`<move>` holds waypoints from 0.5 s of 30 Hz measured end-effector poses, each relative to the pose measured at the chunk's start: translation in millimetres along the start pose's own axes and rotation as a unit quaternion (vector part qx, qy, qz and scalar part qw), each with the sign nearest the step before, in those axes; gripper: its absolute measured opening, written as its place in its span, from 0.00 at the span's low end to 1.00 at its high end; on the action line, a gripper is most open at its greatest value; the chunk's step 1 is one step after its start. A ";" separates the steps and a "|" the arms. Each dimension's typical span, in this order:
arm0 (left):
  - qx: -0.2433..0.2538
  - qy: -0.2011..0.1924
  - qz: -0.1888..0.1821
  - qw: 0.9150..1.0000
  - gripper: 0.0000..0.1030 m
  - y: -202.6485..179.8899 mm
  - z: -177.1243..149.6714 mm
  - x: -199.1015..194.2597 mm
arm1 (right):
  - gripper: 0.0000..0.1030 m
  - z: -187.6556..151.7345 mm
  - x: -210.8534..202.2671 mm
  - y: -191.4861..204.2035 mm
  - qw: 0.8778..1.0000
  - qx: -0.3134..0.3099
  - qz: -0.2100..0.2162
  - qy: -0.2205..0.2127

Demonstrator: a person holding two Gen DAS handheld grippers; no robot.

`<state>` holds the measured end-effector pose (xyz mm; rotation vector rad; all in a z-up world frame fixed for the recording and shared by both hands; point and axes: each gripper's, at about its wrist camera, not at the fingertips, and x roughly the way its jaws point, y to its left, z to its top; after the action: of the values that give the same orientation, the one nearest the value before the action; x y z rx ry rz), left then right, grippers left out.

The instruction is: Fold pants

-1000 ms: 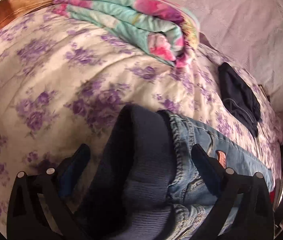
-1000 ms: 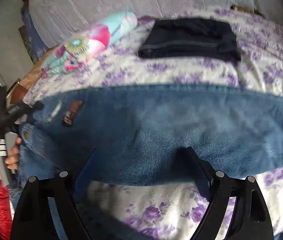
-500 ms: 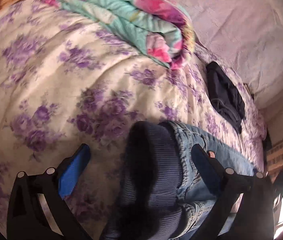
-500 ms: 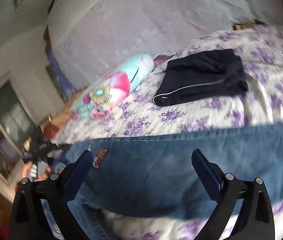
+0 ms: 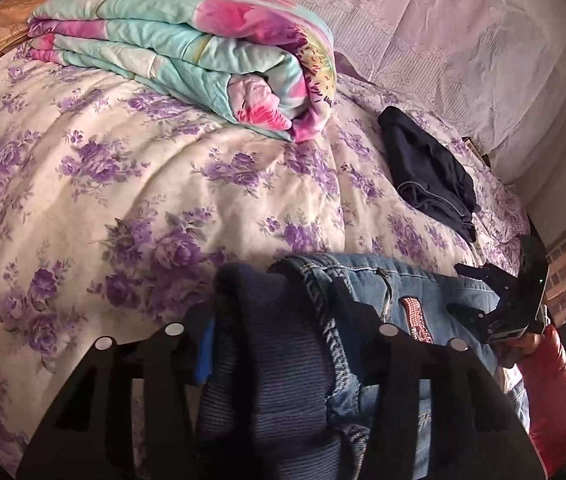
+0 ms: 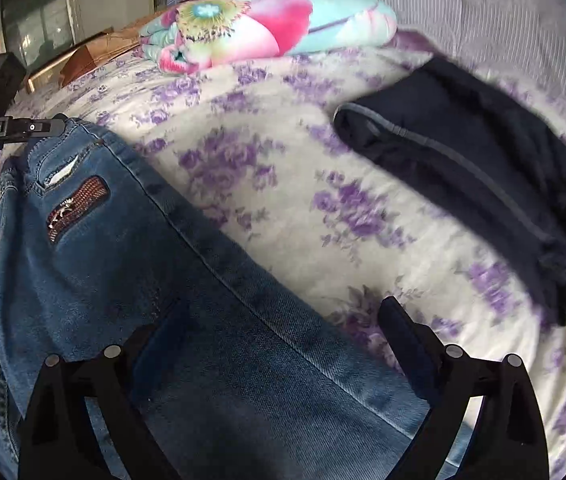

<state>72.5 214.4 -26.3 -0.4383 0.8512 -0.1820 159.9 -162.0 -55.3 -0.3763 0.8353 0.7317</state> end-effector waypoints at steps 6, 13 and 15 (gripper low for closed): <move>0.029 -0.019 0.001 0.999 0.37 -11.2 -0.9 -6.4 | 0.16 -8.4 -21.7 29.4 0.998 -0.015 -0.056 -0.019; 0.026 -0.049 -0.043 0.998 0.29 -12.4 -4.0 -27.9 | 0.09 -23.9 -113.5 88.6 0.989 -0.023 -0.113 -0.090; 0.026 -0.064 -0.064 0.996 0.28 -15.4 -8.5 -41.5 | 0.09 -37.6 -141.7 114.2 0.984 -0.033 -0.132 -0.115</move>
<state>39.4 211.7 4.1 -0.4505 0.6922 -0.2920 -5.7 -165.2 28.9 -0.4440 0.5315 0.5429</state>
